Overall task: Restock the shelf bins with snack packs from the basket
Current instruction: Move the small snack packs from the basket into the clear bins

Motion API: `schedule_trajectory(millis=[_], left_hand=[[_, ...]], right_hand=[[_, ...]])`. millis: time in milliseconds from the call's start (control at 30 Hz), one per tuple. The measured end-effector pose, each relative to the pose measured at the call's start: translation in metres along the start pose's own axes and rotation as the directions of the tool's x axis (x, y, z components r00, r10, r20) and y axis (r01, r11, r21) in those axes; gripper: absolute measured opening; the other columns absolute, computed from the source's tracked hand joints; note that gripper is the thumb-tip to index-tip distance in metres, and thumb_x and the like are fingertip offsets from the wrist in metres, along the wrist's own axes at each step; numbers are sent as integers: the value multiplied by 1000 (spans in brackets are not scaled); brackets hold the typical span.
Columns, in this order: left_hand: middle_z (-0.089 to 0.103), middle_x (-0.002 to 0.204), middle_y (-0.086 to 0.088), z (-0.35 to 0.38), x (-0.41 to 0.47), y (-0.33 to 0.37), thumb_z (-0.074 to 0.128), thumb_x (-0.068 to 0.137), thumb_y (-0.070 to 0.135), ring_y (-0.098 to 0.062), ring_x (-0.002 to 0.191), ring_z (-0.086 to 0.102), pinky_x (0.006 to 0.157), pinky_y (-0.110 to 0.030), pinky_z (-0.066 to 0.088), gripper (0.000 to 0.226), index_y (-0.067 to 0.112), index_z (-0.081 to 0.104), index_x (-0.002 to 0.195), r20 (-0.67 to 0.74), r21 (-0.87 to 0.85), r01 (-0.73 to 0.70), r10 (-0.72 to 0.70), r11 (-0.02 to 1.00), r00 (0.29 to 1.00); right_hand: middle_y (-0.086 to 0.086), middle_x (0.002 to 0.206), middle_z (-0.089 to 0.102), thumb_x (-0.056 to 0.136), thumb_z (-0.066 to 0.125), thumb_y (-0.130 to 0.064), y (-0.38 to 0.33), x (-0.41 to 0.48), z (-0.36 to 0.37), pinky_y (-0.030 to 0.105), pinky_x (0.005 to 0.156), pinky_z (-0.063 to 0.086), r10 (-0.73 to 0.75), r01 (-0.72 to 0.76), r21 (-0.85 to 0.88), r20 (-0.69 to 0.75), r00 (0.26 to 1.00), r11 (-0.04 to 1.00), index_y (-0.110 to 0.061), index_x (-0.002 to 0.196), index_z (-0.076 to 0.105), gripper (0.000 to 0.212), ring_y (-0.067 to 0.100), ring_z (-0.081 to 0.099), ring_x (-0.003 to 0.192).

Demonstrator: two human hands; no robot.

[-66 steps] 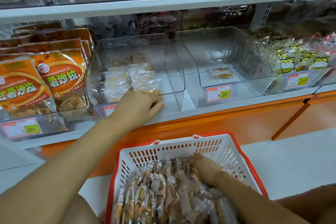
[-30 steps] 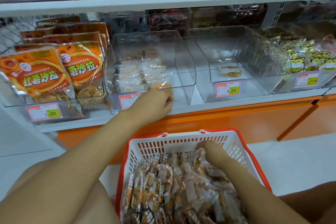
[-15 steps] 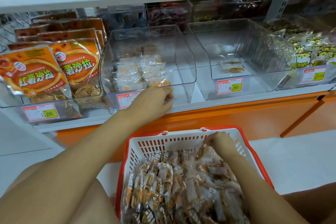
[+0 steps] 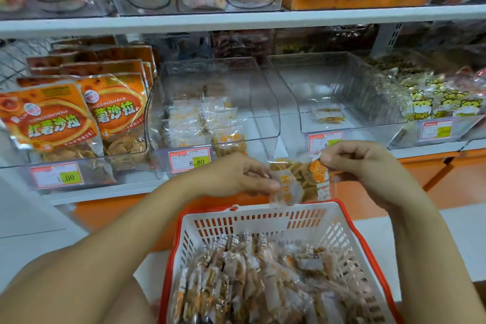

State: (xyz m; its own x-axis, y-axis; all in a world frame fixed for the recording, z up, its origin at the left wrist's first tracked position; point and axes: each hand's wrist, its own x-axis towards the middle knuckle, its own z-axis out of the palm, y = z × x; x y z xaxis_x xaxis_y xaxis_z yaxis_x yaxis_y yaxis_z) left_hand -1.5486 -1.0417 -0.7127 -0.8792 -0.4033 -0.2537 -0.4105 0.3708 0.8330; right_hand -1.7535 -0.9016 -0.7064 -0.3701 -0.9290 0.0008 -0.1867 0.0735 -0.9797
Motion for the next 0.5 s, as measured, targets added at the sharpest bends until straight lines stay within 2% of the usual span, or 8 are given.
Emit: schedule_trajectory(millis=[33,100,200,300,333,400,433,500], left_hand=[[71,73,13,1,-1,4,65,87,28,1,73,65,74,-16,51,6,24,69,84,-31,-62,-22,20,998,999],[69,64,13,0,-2,9,59,92,19,2,66,65,70,-13,53,17,20,67,76,-123,-165,-77,57,983,991],[72,74,4,-12,-5,13,54,94,15,-7,71,69,72,-18,57,20,17,68,80,-259,-272,-153,81,950,963],[73,83,1,-28,-5,13,53,95,17,-12,74,70,63,-19,57,16,18,68,92,-399,-218,-217,116,952,910],[73,83,3,-33,-5,13,53,95,18,-14,74,70,62,-19,57,15,19,68,93,-445,-190,-233,128,954,886],[72,80,5,-43,-6,12,54,95,19,-14,71,68,61,-21,58,15,22,68,94,-523,-135,-272,164,953,836],[71,77,5,-48,-6,12,54,95,19,-14,70,66,61,-22,58,15,21,69,93,-559,-55,-286,208,956,803],[70,76,-2,-58,-5,10,57,94,21,-15,70,66,63,-25,58,14,20,71,93,-595,143,-295,320,945,737]], right_hand=[[0,63,62,84,63,-3,-5,0,4,15,53,49,-8,9,31,-13,1000,999,-6,74,67,11,6,57,58],[-5,60,62,84,61,-3,-13,0,10,15,53,49,-16,17,100,-15,1000,995,-8,73,65,12,3,58,56],[-3,65,62,80,63,-9,-28,7,12,16,54,50,-74,71,133,12,997,989,-13,70,65,11,6,59,60],[-7,68,62,80,69,-6,-47,29,14,17,60,52,-179,184,-101,58,982,978,-11,81,63,8,6,60,63],[-8,71,62,77,73,-9,-55,38,16,17,63,52,-211,224,-217,80,974,950,-13,87,64,14,4,61,65],[-9,81,63,71,80,-19,-74,59,21,13,69,47,-274,323,-441,172,946,838,-24,98,65,32,-2,59,71],[-10,84,64,70,81,-23,-84,69,26,9,69,44,-297,381,-520,241,924,765,-29,101,65,36,-3,58,74],[-12,85,65,72,80,-29,-104,88,38,5,66,38,-298,489,-614,392,870,620,-29,101,67,32,-2,57,77]])
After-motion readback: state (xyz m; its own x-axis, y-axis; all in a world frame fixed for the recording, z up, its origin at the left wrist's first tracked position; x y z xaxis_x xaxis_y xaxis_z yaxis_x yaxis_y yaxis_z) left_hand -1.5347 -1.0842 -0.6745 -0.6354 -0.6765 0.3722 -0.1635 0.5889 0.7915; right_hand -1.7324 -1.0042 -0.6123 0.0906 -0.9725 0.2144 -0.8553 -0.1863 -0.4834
